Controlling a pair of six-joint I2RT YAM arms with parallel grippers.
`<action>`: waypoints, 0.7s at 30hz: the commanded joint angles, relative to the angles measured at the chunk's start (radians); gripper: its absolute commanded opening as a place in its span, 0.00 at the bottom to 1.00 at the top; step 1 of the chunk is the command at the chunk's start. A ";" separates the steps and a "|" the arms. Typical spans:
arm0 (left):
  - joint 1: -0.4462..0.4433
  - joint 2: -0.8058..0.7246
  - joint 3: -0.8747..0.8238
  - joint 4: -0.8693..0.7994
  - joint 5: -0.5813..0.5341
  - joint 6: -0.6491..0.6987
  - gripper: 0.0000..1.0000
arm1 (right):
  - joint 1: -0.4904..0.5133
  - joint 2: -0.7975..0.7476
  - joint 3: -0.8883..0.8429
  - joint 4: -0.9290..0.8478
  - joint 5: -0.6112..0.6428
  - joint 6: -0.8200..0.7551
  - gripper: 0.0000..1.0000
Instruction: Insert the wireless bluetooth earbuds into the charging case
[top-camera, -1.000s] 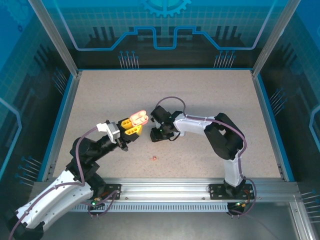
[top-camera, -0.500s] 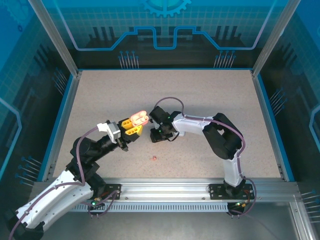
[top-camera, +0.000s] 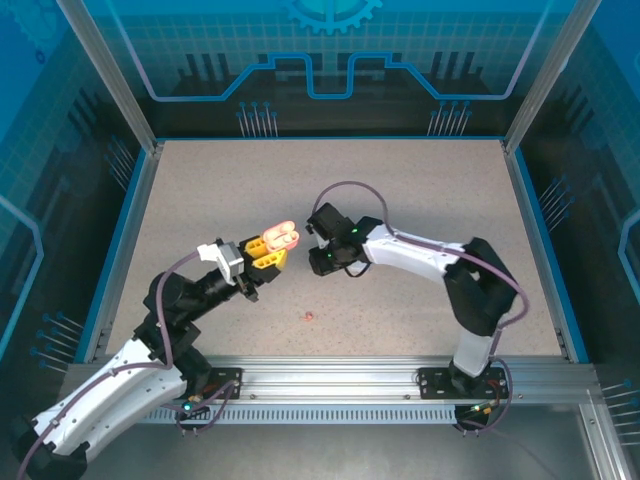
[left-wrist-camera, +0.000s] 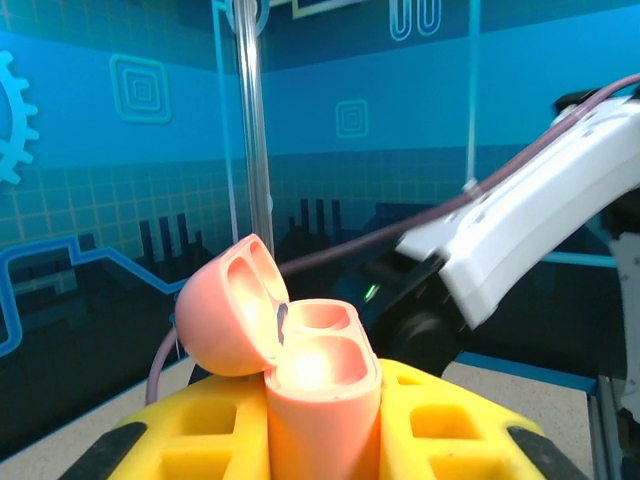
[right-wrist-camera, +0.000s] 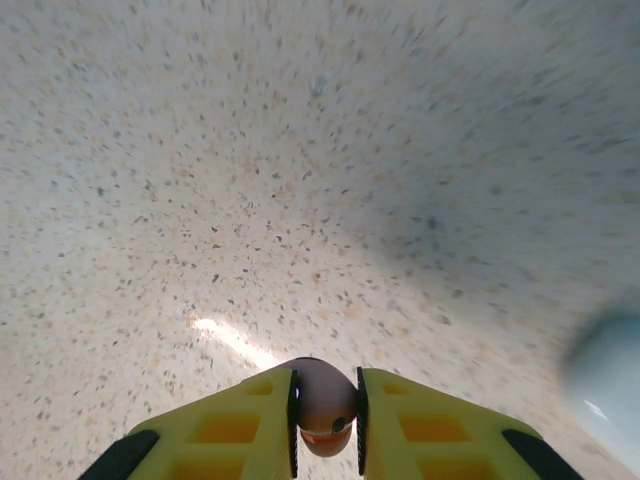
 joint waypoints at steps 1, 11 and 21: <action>-0.007 0.031 -0.028 0.003 -0.022 -0.054 0.00 | 0.010 -0.124 -0.034 -0.048 0.145 -0.076 0.21; -0.007 0.184 -0.047 0.091 0.008 -0.125 0.00 | 0.005 -0.408 -0.043 -0.027 0.308 -0.324 0.21; -0.009 0.311 -0.020 0.132 0.034 -0.139 0.00 | 0.038 -0.567 -0.047 0.095 0.302 -0.511 0.21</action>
